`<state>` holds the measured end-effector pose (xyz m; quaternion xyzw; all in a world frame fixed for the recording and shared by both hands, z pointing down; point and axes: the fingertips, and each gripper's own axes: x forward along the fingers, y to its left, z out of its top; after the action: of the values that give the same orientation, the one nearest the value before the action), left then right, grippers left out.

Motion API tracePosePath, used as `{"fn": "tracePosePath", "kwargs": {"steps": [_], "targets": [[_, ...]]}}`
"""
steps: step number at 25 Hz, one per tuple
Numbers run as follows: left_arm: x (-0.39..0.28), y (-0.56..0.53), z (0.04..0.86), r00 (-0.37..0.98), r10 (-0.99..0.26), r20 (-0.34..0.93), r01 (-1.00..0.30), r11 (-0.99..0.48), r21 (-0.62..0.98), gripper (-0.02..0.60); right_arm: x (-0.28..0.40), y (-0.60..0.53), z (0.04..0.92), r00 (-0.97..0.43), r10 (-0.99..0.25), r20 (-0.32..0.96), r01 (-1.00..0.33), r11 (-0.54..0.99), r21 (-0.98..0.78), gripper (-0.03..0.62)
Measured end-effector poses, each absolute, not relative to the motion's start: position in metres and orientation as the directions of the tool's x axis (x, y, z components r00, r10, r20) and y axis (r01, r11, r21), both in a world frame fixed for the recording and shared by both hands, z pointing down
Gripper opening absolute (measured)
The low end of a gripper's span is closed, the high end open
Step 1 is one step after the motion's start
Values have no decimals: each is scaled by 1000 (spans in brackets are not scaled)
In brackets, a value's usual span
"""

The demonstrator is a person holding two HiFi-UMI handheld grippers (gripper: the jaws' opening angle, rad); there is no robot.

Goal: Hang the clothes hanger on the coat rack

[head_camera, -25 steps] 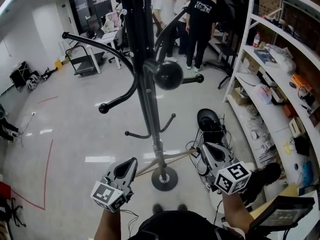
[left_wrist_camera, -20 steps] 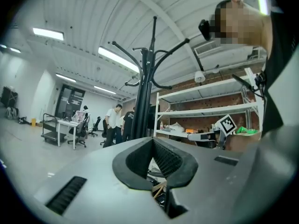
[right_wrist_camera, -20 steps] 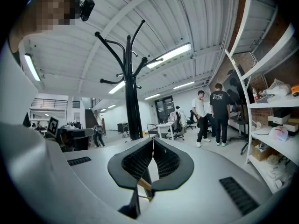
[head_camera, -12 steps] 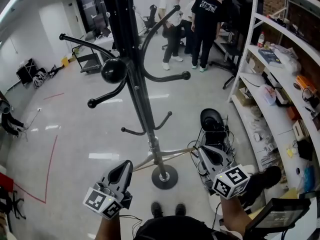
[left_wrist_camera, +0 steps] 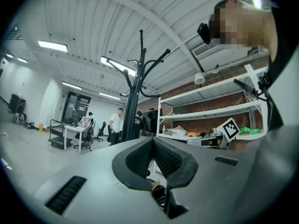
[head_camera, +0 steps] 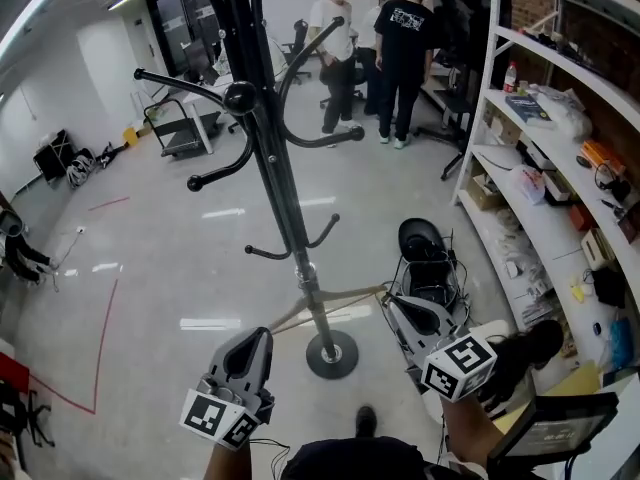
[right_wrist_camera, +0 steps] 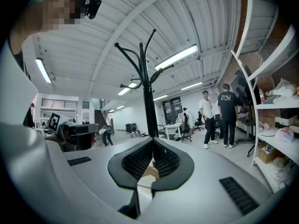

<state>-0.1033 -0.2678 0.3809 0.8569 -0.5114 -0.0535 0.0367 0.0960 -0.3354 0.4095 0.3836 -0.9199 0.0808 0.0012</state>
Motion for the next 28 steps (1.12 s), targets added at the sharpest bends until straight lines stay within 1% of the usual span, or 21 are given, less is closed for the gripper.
{"fn": "tracePosePath", "kwargs": {"steps": [5,8,12,14,19,22,28], "targets": [[-116,-222,382,525,-845,-104,-829,-535,164,0,80,-289,403,-683,-727,69,-729,672,-129,6],[-116,-187,385,579,-811,-90,-794,-585,166,0,64,-252,405,-683,-728,61,-728,672,-132,6],[-110,-136,394,647,-759,-63,-743,-648,168,0,51,-202,426,-675,-729,112,-737,657,-160,6],[-106,-115,399,665,-745,-42,-729,-661,180,0,46,-180,427,-679,-724,118,-733,662,-156,6],[-98,-75,405,650,-760,5,-746,-638,190,0,52,-135,417,-678,-728,101,-734,664,-142,6],[-94,-55,402,633,-774,-3,-756,-619,212,0,58,-110,414,-689,-719,90,-723,676,-142,6],[-66,0,393,602,-798,20,-787,-589,183,-1,84,-55,403,-722,-690,54,-690,710,-142,6]]}}
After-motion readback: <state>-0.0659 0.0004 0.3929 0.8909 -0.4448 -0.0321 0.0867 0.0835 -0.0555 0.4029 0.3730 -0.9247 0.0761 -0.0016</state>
